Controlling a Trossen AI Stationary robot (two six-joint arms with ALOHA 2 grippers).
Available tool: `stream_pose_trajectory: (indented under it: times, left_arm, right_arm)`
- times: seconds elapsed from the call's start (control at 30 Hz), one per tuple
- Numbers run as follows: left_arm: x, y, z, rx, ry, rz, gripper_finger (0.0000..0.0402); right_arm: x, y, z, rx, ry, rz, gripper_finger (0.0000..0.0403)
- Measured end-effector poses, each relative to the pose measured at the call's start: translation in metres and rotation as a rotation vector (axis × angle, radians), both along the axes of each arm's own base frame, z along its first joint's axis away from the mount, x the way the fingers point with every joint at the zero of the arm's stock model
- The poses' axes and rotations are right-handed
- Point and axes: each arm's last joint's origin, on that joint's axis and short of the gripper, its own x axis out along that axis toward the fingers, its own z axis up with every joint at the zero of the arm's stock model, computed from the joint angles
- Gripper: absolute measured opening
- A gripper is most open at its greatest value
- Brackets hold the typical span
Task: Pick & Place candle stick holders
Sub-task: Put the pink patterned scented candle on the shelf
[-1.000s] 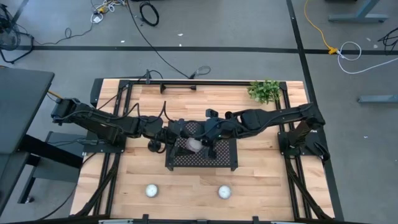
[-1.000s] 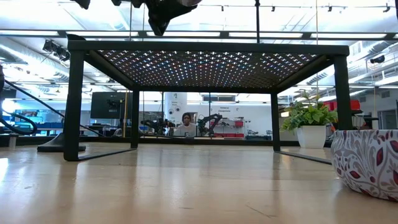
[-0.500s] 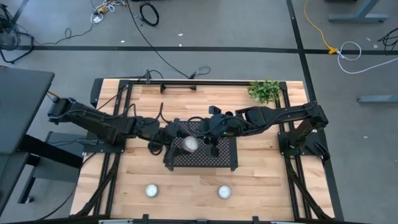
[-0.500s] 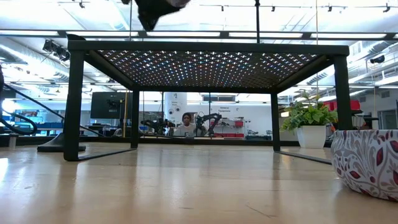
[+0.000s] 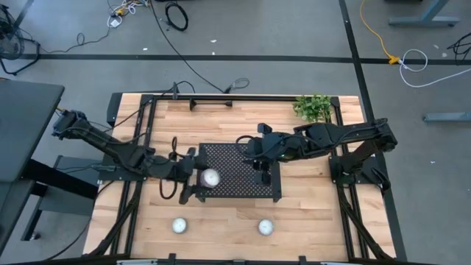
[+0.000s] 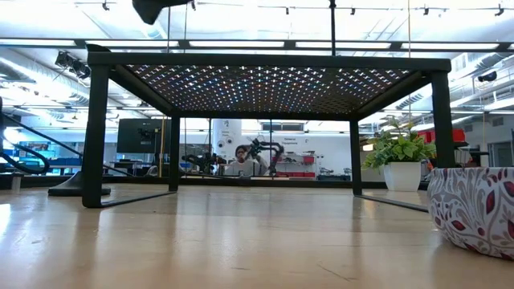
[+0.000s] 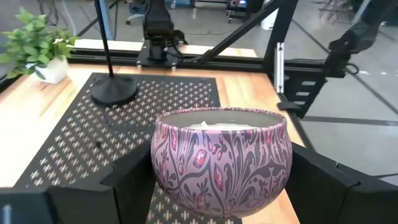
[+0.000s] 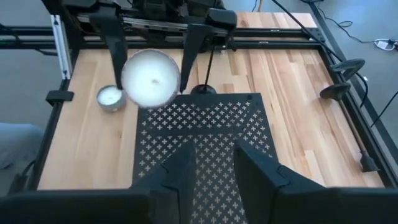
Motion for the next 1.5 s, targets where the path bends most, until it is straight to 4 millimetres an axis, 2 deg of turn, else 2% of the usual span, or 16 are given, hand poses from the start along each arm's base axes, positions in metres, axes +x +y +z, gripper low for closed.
stream_pose_trajectory:
  times: [0.47,0.77,1.07,1.3,1.5]
  left_arm:
    - [-0.035,-0.041,-0.028,0.001,-0.063,0.193,0.0294]
    - [-0.048,-0.045,-0.047,-0.051,-0.098,0.293,0.0294]
    - [-0.044,-0.037,-0.049,0.031,-0.133,0.463,0.0294]
    - [-0.029,-0.028,-0.063,0.092,-0.083,0.522,0.0294]
    - [-0.025,-0.028,-0.063,0.06,-0.079,0.501,0.0294]
  right_arm:
    - [-0.028,-0.003,0.015,0.026,0.011,-0.021,0.0107]
    - [-0.05,-0.01,0.032,0.012,-0.034,-0.052,0.0107]
    - [-0.066,-0.014,0.043,0.033,-0.077,-0.075,0.0107]
    - [-0.068,-0.015,0.044,0.033,-0.079,-0.075,0.0107]
    - [-0.07,-0.015,0.042,0.039,-0.049,-0.086,0.0107]
